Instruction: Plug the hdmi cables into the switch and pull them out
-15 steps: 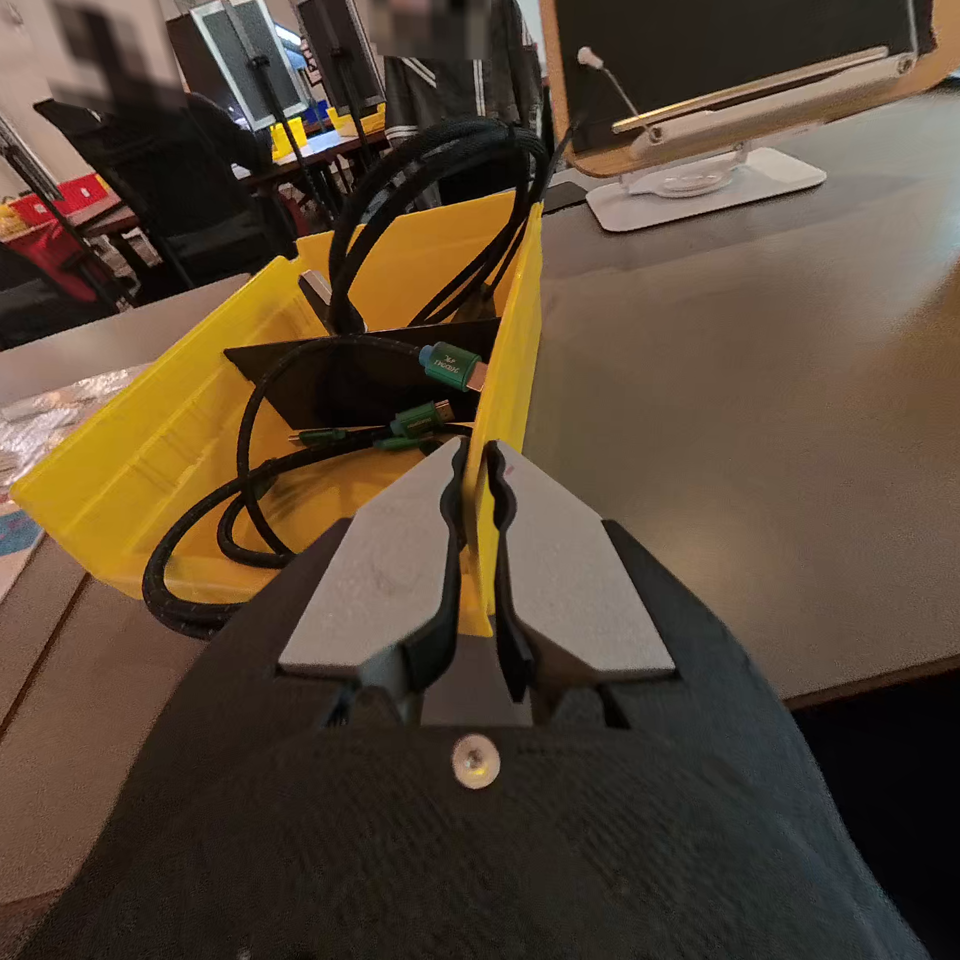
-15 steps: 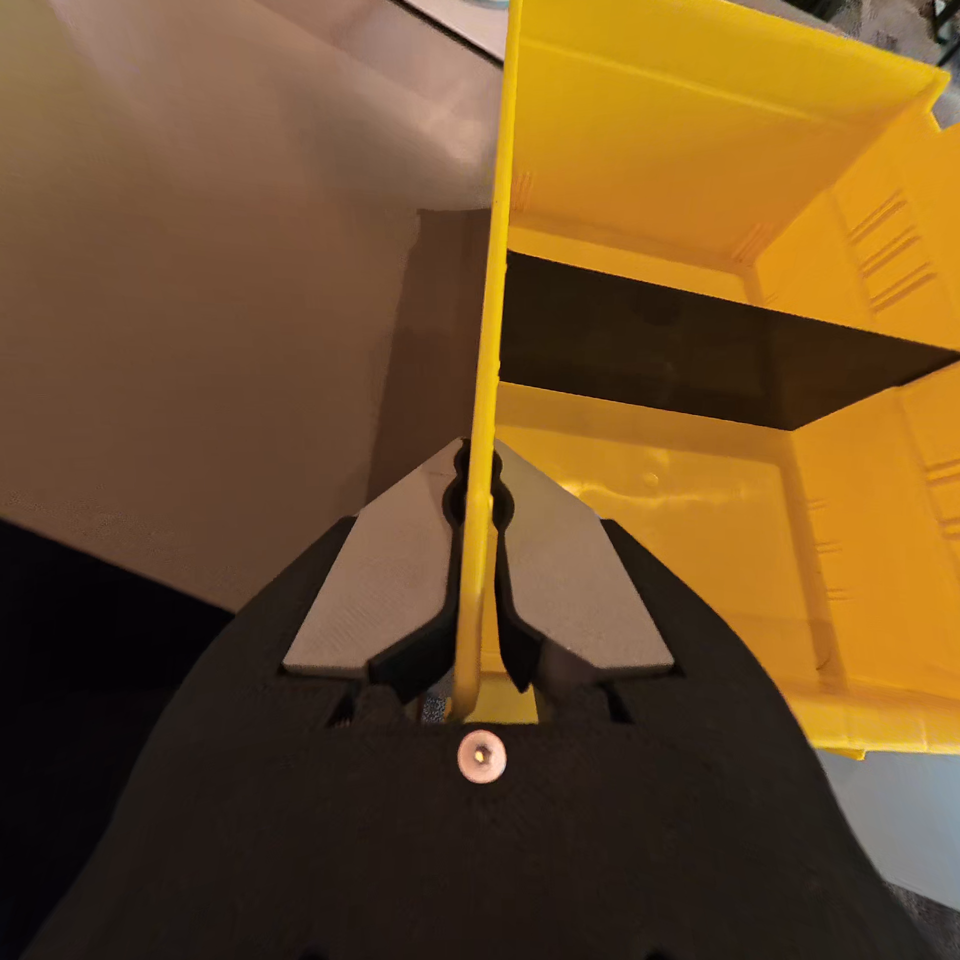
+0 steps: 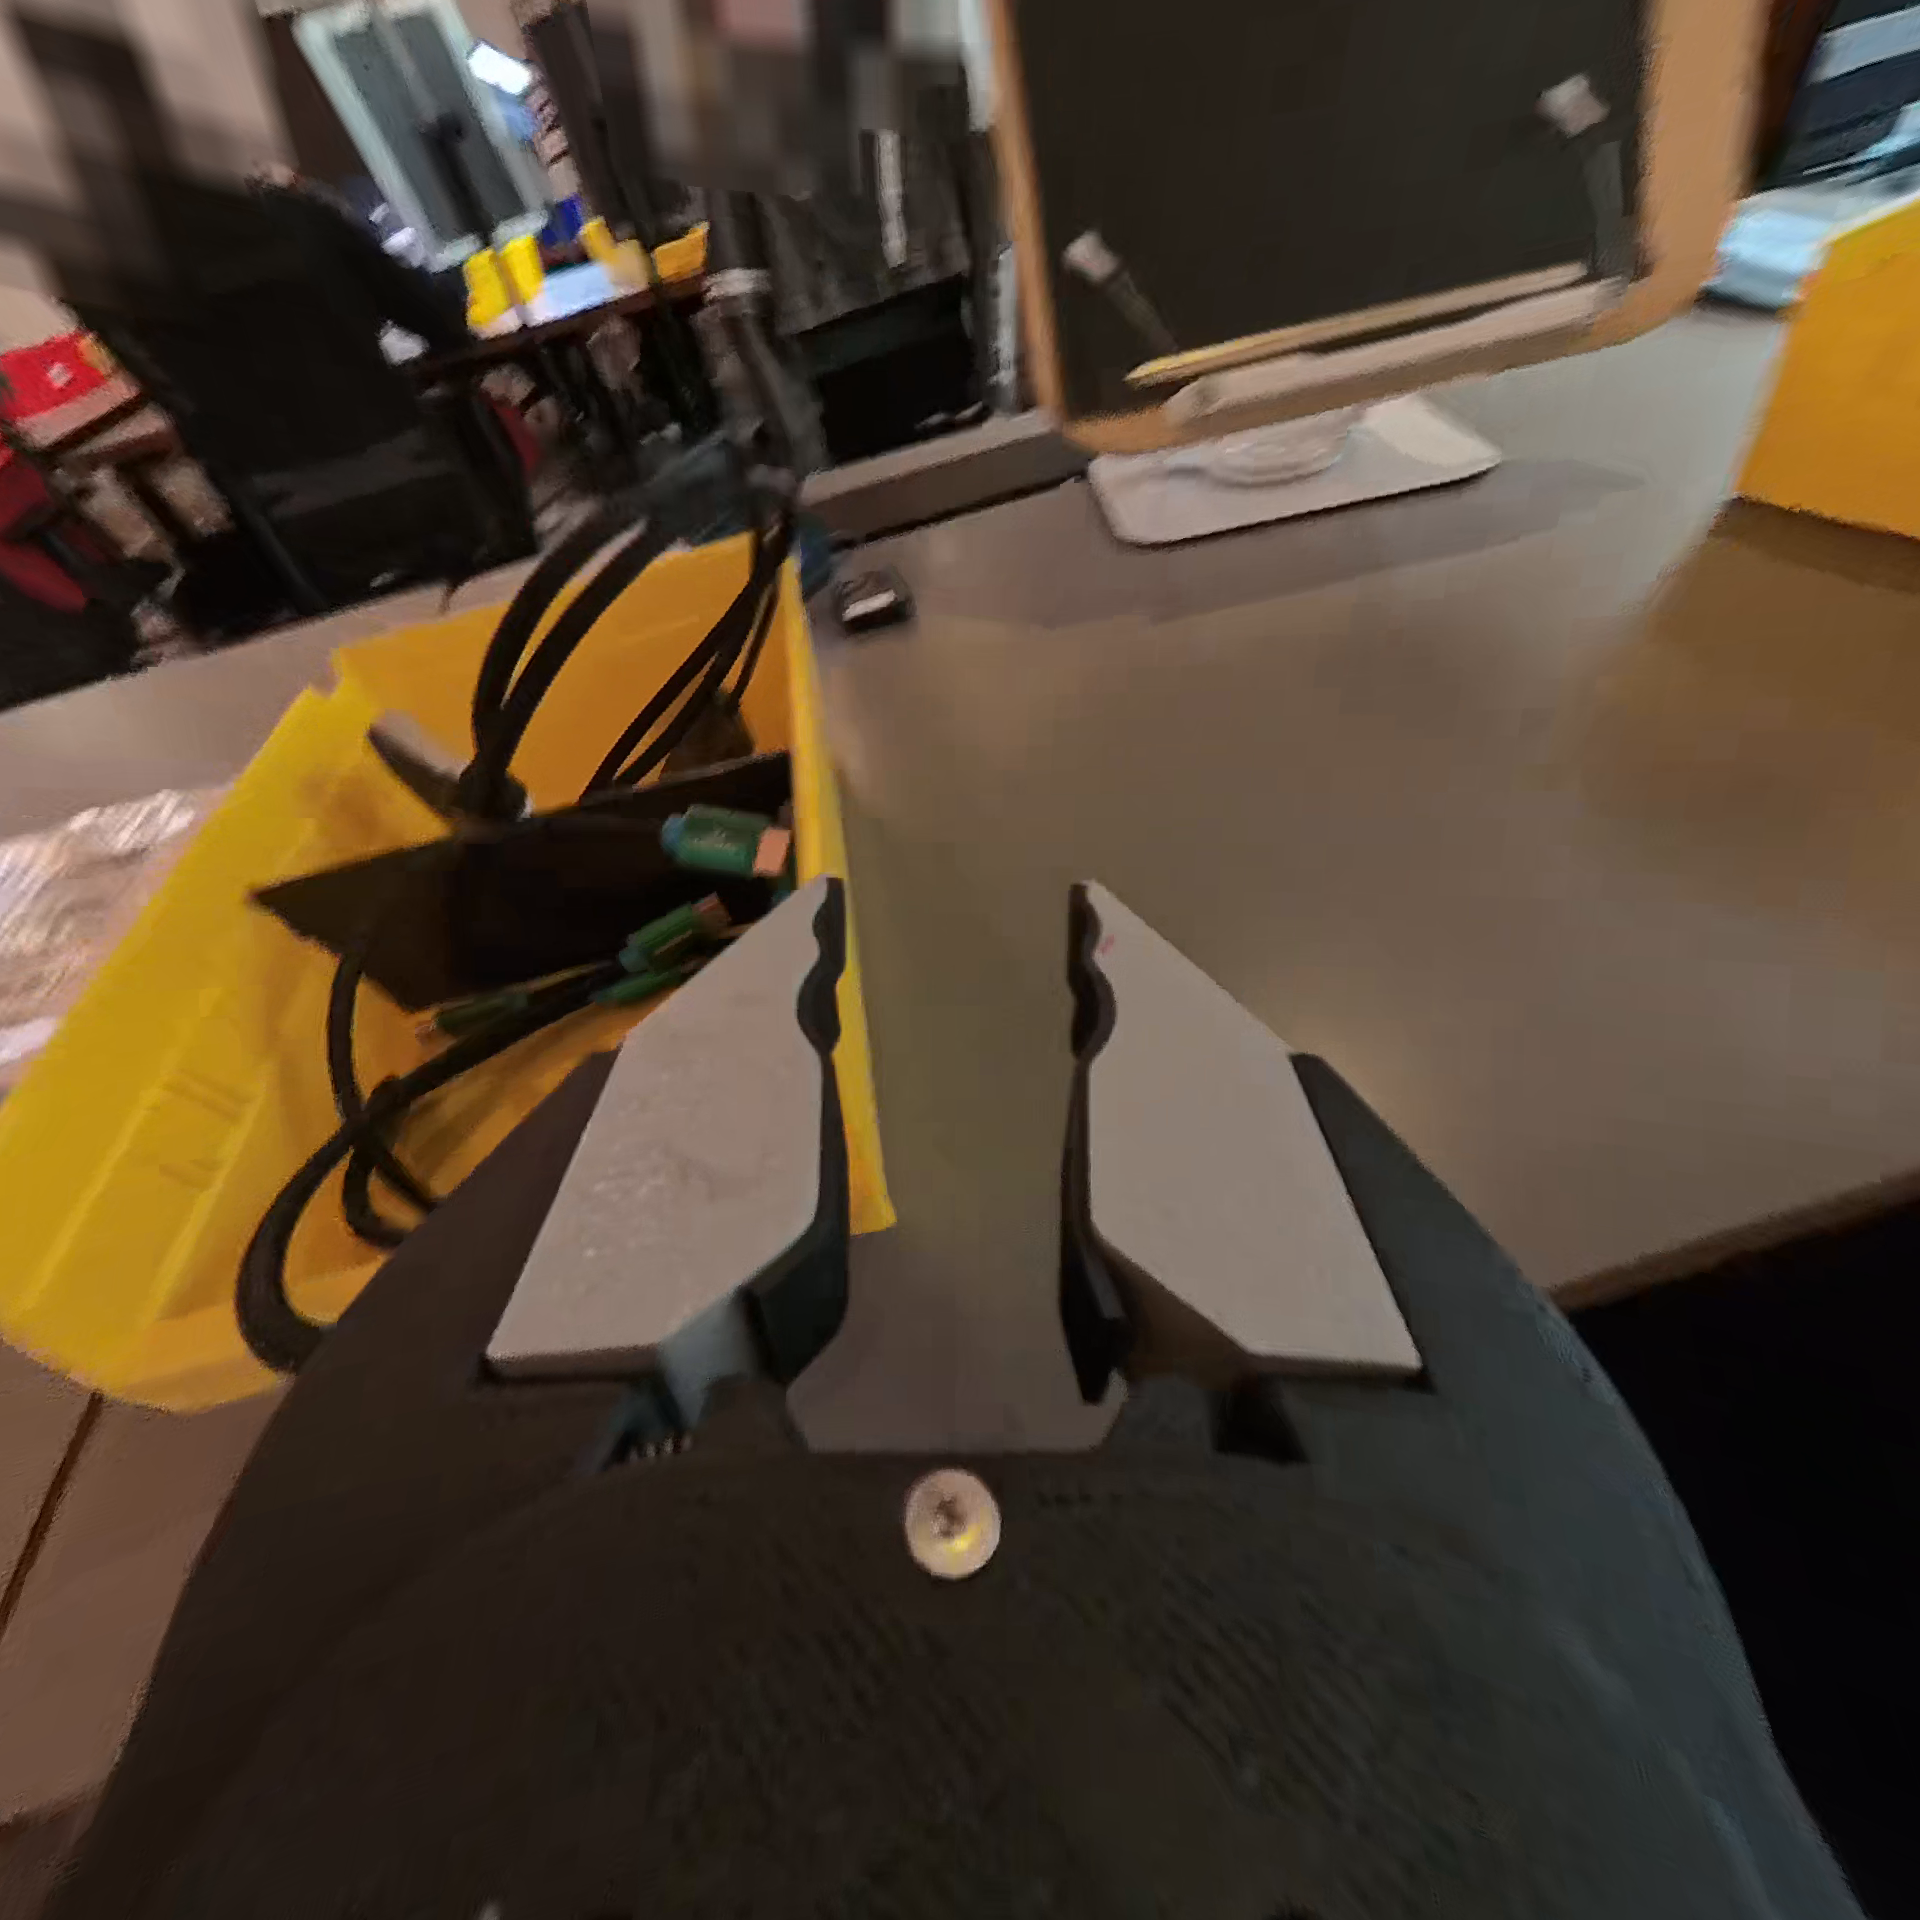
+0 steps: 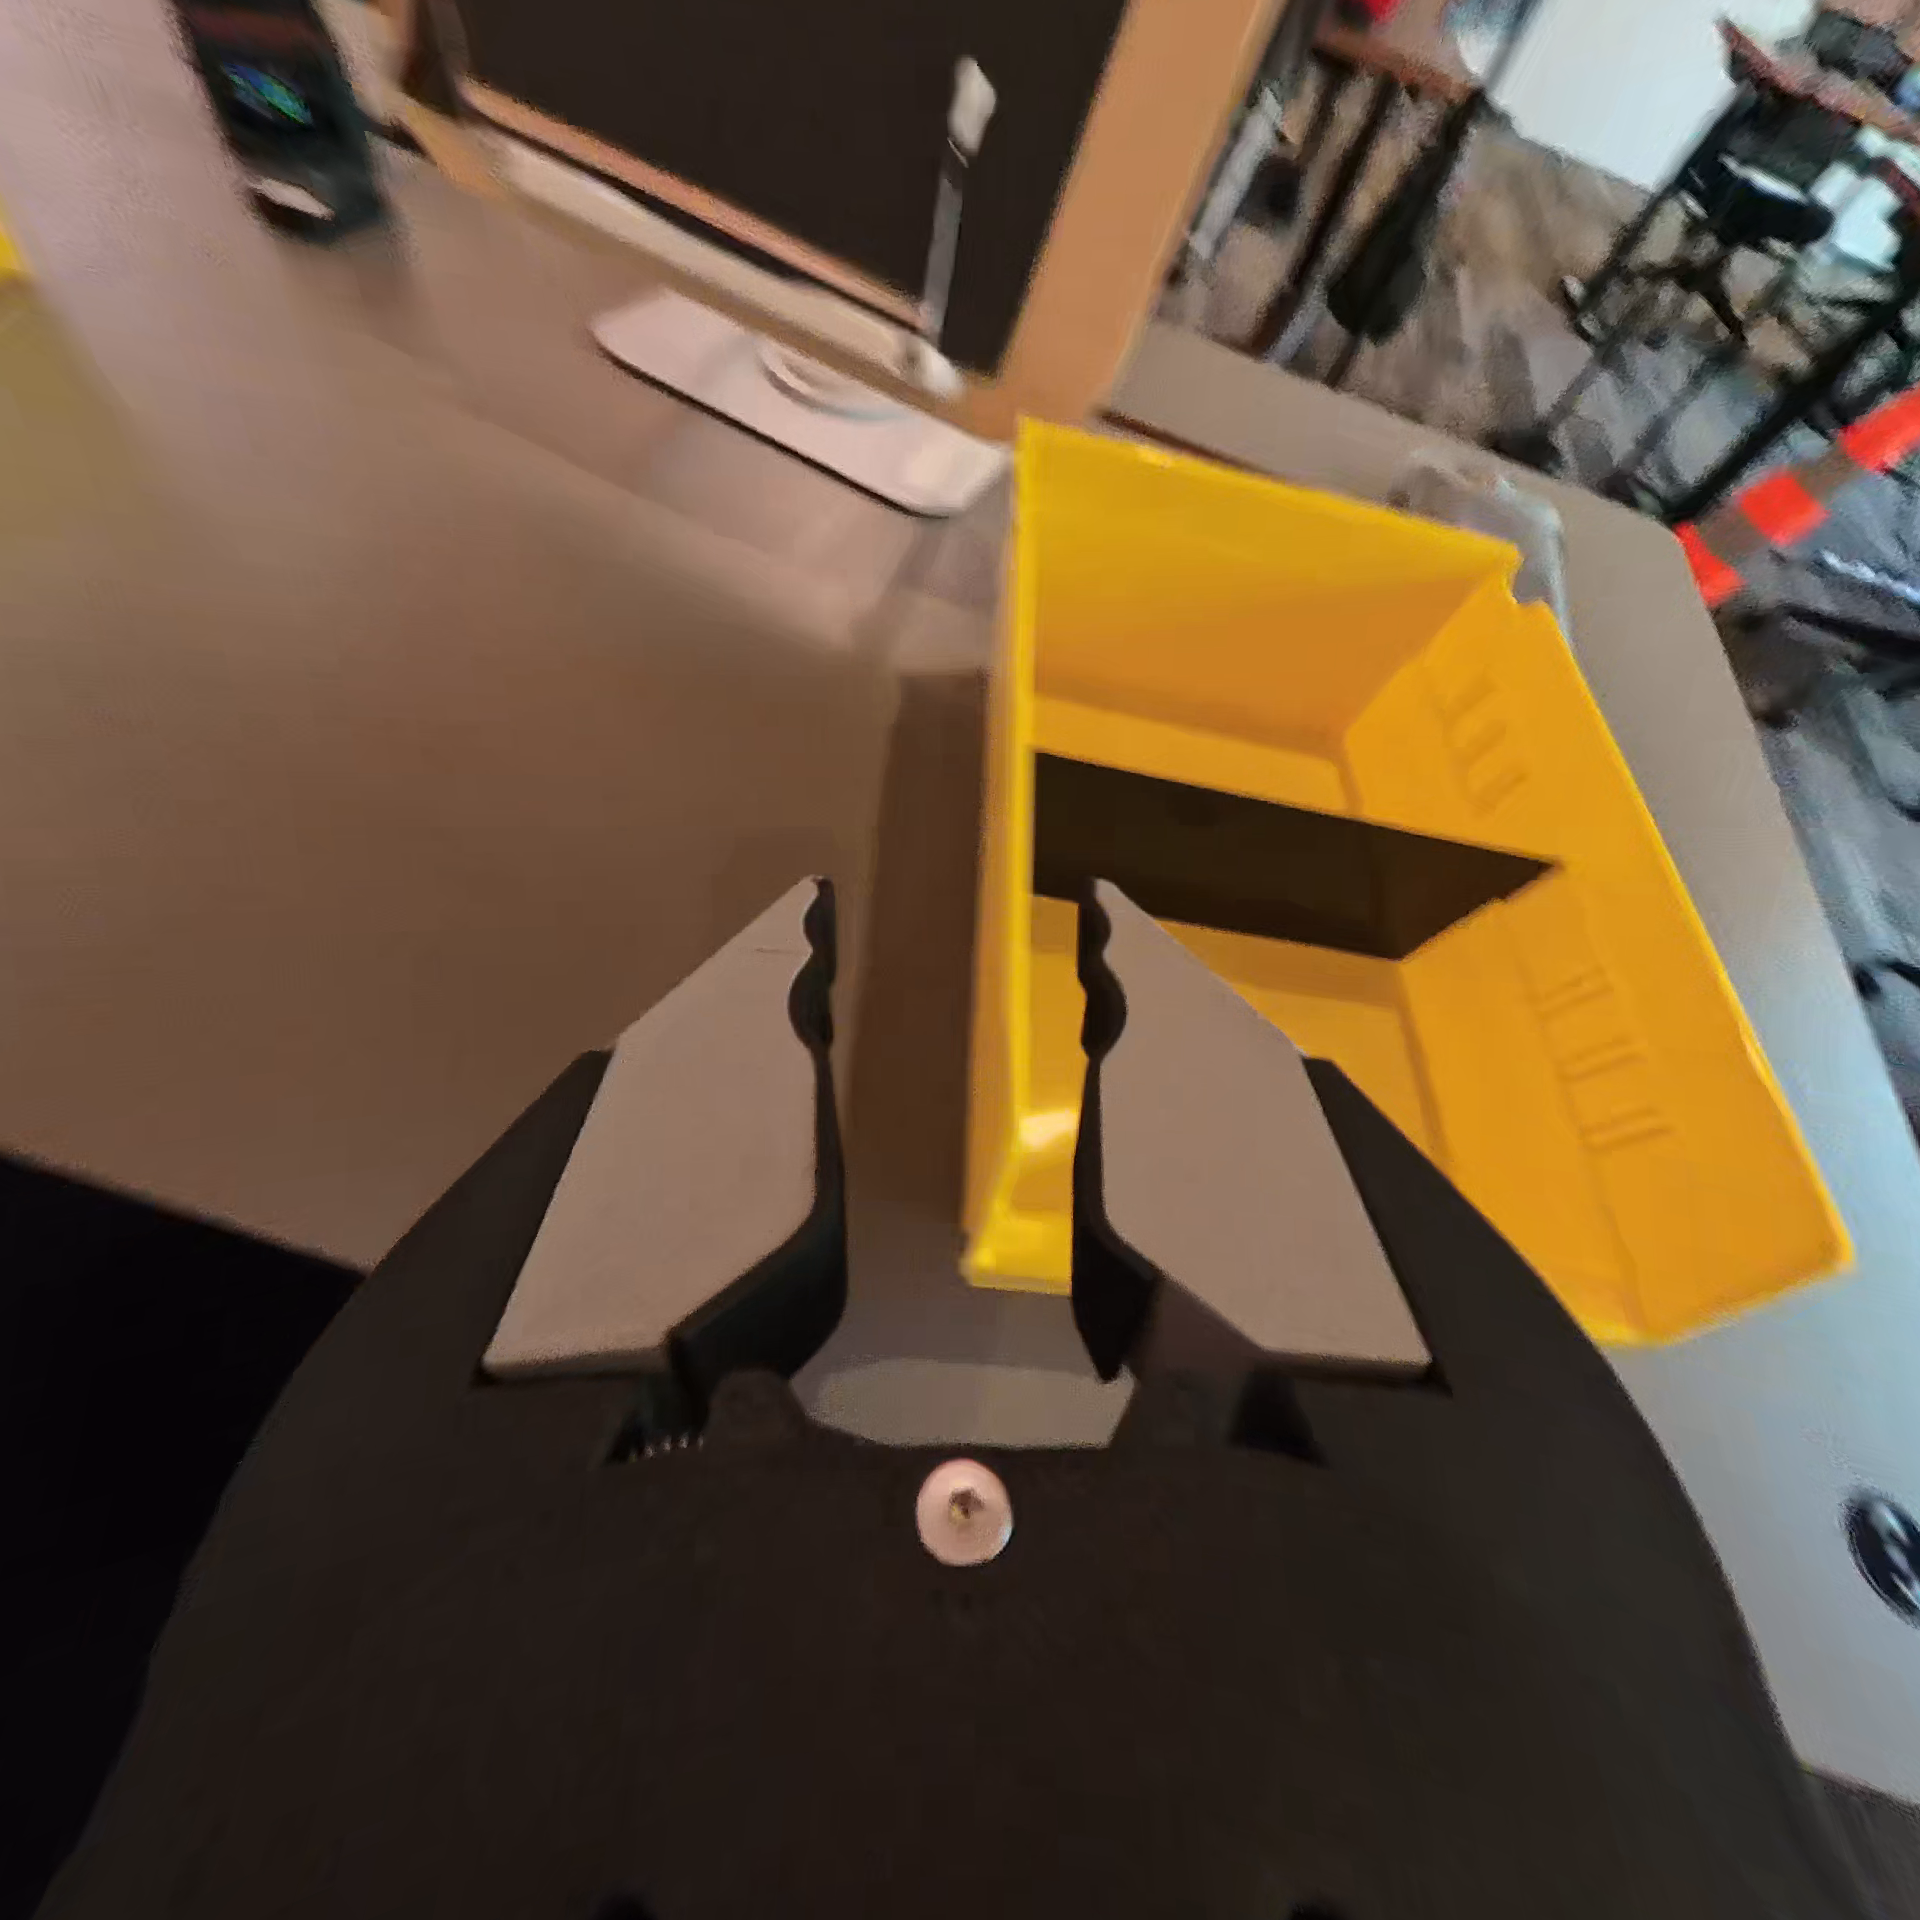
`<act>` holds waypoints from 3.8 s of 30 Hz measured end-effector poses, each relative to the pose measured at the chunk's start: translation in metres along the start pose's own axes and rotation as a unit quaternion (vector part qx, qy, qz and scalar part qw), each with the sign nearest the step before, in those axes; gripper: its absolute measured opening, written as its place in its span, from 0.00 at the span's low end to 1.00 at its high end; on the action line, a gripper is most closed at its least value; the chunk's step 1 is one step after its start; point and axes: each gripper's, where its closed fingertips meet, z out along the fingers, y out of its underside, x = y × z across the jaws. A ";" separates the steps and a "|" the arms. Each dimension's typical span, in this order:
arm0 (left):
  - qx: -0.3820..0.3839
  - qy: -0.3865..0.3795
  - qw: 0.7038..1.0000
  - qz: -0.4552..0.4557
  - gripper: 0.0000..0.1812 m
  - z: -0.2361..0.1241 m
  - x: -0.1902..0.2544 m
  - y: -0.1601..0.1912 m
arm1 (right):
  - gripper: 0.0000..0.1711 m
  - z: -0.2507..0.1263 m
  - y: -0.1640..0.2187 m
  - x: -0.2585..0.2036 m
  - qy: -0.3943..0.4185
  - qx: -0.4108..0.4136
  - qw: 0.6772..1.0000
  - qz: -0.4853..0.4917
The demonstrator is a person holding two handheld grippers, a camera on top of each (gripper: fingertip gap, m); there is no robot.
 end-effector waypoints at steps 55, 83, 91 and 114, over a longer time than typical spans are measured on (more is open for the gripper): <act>0.067 0.216 0.974 0.023 0.22 0.262 0.145 -0.052 | 0.37 0.241 -0.102 -0.192 -0.311 0.106 0.945 0.007; 0.081 0.204 0.976 0.011 0.27 0.225 0.141 -0.045 | 0.35 0.234 -0.106 -0.186 -0.331 0.125 0.934 0.039; 0.033 0.260 0.965 0.008 0.30 0.132 0.155 -0.009 | 0.34 0.232 -0.105 -0.185 -0.339 0.124 0.932 0.040; -0.249 0.030 0.954 0.163 0.12 0.124 -0.144 0.001 | 0.32 0.236 -0.107 -0.187 -0.341 0.120 0.932 0.038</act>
